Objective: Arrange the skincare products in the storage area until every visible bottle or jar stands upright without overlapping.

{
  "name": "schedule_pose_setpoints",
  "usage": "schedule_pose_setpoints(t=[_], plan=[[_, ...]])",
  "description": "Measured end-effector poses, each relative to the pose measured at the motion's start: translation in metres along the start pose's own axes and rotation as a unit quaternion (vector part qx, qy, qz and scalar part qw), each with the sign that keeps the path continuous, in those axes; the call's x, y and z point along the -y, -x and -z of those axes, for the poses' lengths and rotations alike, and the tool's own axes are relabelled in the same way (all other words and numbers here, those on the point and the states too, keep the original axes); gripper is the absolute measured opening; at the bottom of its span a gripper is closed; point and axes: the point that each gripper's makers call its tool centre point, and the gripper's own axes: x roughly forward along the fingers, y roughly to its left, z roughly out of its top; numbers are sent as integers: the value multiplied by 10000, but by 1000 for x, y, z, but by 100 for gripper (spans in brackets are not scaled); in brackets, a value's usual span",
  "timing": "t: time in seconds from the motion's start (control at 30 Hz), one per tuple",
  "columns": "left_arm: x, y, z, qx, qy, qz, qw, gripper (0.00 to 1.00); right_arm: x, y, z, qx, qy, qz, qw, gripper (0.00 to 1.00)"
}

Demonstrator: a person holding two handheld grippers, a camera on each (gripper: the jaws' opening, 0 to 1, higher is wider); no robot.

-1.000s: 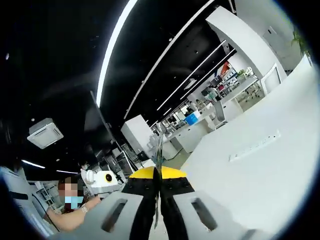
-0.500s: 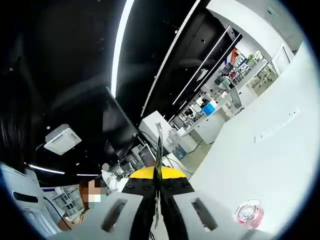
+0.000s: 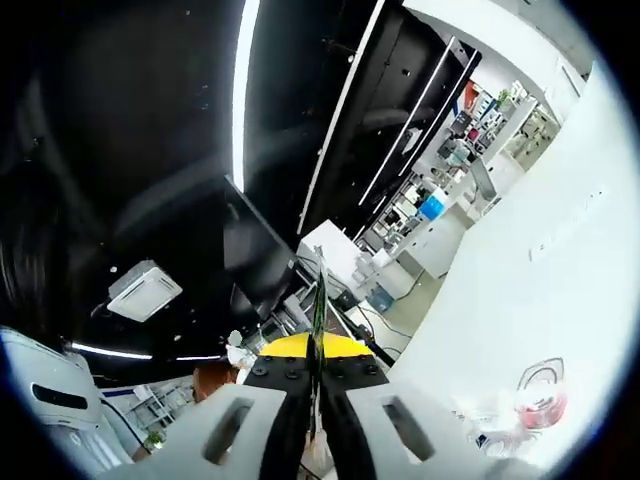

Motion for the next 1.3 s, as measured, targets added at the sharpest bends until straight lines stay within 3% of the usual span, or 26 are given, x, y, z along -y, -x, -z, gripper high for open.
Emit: schedule_pose_setpoints(t=[0.3,0.53,0.67,0.87,1.17,1.3], plan=[[7,5,-14,560,169,22,9983,13,-5,-2,25,-41,-453,-96,9989,1],[9,7,-3,594,431,38,9973,13,-2,-1,21,85,-561,-34,9984,1],[5,9,-10,716,440,-94,9964,5,0,0,24,10,-452,56,9990,1],[-1,15,-18,681,650,-193,9954,0,-1,-1,35,-104,-463,88,9988,1],[-6,25,-27,576,511,-371,9963,0,-4,-6,53,-262,-311,133,9991,1],[-14,31,-29,461,455,-539,9964,0,-3,-7,68,-530,-128,226,9983,1]])
